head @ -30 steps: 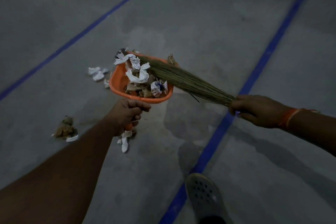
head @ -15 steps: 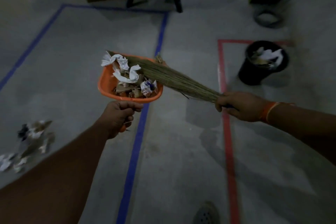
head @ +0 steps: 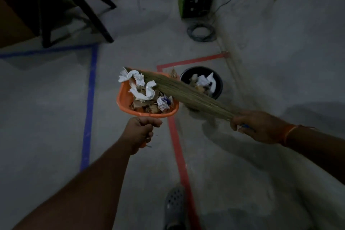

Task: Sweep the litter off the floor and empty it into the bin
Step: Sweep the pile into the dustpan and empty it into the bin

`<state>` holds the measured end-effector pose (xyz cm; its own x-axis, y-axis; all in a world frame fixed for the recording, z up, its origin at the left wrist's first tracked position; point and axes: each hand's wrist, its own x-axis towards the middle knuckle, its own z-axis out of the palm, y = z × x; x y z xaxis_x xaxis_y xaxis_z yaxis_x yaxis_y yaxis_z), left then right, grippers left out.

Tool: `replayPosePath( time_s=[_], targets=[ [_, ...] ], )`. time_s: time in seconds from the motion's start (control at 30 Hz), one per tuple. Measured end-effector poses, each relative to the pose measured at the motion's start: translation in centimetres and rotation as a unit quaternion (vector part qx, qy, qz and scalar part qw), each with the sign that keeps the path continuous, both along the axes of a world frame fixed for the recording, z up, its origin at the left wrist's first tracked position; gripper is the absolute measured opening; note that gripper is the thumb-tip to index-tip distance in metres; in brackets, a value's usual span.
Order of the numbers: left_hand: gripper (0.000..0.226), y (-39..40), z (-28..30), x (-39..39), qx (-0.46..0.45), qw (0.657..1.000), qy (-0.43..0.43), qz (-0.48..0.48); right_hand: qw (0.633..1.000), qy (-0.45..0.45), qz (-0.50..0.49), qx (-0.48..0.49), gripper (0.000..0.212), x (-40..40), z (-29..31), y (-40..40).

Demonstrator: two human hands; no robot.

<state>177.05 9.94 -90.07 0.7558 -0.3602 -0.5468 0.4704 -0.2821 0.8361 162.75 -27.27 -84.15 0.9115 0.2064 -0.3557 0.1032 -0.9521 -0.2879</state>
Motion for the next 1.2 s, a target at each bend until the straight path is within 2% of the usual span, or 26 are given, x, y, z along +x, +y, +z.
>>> replayPosePath(
  time_s=[0.27,0.4,0.57,0.67,0.83,1.07,1.2],
  targets=[
    [0.041,-13.6,-6.1,8.8,0.039,0.998,-0.022,-0.032,0.998,-0.027,-0.057,-0.014,0.018,5.7,-6.7,-10.1],
    [0.043,-17.8,-8.6,10.2,0.08,0.994,-0.045,-0.051,0.997,-0.044,-0.065,0.014,0.024,6.1,-10.9,-13.8],
    [0.047,-21.4,-10.9,10.5,0.131,0.989,-0.052,-0.054,0.994,-0.018,-0.091,0.063,0.025,6.6,-14.0,-17.2],
    [0.048,-22.5,-11.2,10.5,0.162,0.983,-0.058,-0.063,0.991,-0.013,-0.109,0.082,0.025,6.6,-14.3,-18.5],
    [0.036,-24.2,-9.8,10.2,0.226,0.967,-0.082,-0.085,0.984,0.005,-0.142,0.105,0.027,6.4,-13.7,-20.0],
    [0.034,-24.7,-8.3,10.3,0.264,0.955,-0.092,-0.099,0.982,0.002,-0.158,0.102,0.03,6.5,-12.0,-20.9],
    [0.034,-24.4,-7.7,10.2,0.285,0.943,-0.097,-0.139,0.983,0.001,-0.158,0.098,0.031,6.2,-11.1,-20.8]
  ],
)
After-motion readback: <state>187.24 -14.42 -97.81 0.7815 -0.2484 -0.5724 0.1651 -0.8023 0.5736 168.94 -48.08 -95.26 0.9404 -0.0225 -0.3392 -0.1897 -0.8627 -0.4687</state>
